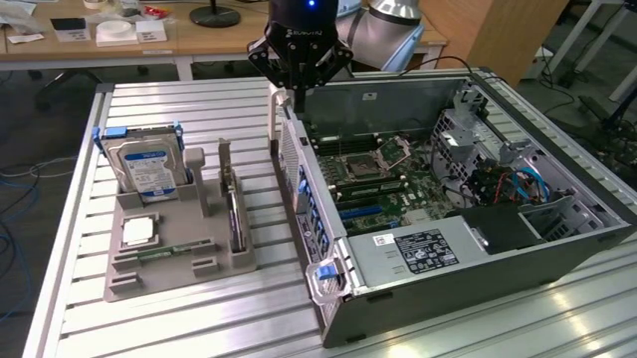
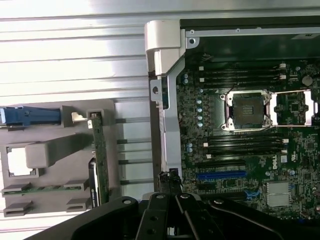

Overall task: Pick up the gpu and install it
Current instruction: 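Reach for the gpu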

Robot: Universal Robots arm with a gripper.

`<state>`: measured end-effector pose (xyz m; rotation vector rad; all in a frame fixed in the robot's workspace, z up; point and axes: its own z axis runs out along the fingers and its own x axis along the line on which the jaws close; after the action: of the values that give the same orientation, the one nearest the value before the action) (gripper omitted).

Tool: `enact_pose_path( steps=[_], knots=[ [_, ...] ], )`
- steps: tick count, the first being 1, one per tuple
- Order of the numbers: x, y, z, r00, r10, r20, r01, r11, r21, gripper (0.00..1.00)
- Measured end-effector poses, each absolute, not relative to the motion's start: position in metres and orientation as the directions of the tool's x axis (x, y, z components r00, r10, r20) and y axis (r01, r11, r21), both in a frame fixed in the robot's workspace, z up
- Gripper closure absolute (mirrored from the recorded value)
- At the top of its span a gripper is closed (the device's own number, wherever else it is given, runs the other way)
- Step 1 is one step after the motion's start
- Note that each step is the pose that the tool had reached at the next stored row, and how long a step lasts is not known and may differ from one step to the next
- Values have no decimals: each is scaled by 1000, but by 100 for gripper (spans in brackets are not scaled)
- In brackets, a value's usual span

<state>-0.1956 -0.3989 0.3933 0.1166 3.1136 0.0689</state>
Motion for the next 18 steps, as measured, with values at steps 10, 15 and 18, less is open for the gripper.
enact_pose_path(
  steps=[10, 15, 18],
  knots=[
    [-206, -399, 393, -997, 75, -23, 74, 996, 45, 89],
    [-212, -399, 393, -997, 75, -23, 74, 996, 45, 89],
    [-215, -399, 393, -997, 75, -23, 74, 996, 45, 89]
  ],
)
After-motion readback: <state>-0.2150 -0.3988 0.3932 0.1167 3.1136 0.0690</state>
